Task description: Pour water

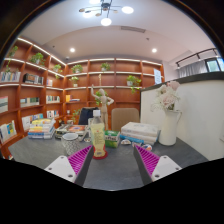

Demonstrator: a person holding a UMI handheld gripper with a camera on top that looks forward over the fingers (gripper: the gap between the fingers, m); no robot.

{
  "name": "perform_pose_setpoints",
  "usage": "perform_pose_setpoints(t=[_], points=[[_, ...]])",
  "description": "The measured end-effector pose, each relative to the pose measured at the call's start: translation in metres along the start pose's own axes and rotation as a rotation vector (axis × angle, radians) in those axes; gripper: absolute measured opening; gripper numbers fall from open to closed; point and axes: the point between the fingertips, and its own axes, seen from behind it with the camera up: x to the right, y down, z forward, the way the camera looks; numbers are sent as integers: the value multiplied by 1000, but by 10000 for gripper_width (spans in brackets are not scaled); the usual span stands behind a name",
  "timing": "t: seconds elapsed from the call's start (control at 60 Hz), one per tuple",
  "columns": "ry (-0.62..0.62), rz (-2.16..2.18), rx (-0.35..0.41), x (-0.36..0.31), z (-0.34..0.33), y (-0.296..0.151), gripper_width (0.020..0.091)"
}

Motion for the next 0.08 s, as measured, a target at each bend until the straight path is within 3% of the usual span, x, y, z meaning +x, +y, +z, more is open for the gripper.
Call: perform_pose_setpoints(t=[0.083], points=[[5,8,5,1,0,-1,814]])
